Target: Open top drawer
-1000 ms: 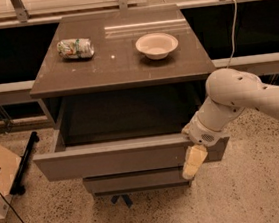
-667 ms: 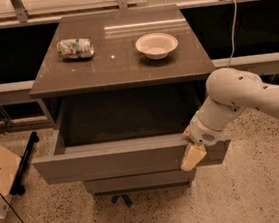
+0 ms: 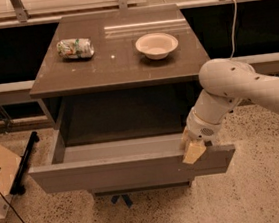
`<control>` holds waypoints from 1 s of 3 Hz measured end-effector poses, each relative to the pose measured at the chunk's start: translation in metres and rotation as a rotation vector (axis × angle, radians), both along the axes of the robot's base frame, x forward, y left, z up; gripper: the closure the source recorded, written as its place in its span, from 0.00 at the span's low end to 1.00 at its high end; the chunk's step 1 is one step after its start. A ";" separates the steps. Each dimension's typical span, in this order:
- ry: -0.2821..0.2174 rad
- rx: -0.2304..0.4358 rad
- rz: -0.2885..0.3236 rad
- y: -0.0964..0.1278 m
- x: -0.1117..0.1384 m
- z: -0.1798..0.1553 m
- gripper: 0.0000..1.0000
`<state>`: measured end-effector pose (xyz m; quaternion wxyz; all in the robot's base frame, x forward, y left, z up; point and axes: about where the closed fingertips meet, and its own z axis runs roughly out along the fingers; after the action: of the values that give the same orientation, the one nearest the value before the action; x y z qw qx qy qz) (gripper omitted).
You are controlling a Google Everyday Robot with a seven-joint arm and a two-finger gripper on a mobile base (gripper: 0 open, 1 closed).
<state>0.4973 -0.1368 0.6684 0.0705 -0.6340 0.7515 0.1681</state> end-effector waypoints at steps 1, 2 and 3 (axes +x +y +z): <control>0.000 0.000 0.000 0.000 0.000 0.000 1.00; 0.075 0.016 0.040 -0.007 -0.045 -0.002 1.00; 0.075 0.016 0.040 -0.007 -0.045 -0.002 1.00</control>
Offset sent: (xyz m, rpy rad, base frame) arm -0.1292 -0.0222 -0.0006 0.0453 0.2115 0.1138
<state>0.4521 -0.1436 0.6665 0.0438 -0.6417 0.7394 0.1989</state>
